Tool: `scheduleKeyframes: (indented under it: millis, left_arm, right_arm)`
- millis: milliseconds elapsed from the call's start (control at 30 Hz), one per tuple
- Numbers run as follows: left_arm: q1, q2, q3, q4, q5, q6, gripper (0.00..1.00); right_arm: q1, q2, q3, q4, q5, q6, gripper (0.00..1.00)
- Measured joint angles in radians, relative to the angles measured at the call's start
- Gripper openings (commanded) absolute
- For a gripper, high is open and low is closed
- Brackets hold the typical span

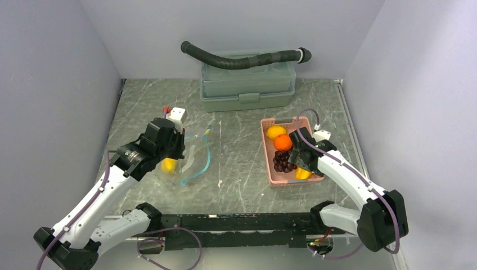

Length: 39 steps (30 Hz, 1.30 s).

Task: Place the food in the zip-top bag and seal the zipper
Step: Pick up the fake vegetable from the bin.

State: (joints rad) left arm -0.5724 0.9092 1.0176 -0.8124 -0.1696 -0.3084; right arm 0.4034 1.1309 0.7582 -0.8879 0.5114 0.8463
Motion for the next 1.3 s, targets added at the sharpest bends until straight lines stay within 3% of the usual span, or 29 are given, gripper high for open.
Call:
scheduleKeyframes:
  millis: [233,500,833,1300]
  left_arm:
    - [0.000,-0.003,0.000,0.000,0.001,0.000,0.00]
    - [0.000,-0.003,0.000,0.000,0.001,0.000,0.00]
    - [0.000,-0.003,0.000,0.000,0.001,0.000,0.00]
    - [0.000,-0.003,0.000,0.000,0.001,0.000,0.00]
  right_arm:
    - [-0.017,0.037,-0.031,0.045,-0.008,-0.008,0.88]
    - [-0.024,0.068,-0.053,0.082,-0.006,-0.005,0.75]
    - [-0.026,0.055,-0.058,0.096,-0.003,0.011,0.37]
    - [-0.028,-0.087,0.036,0.040,0.015,-0.007,0.25]
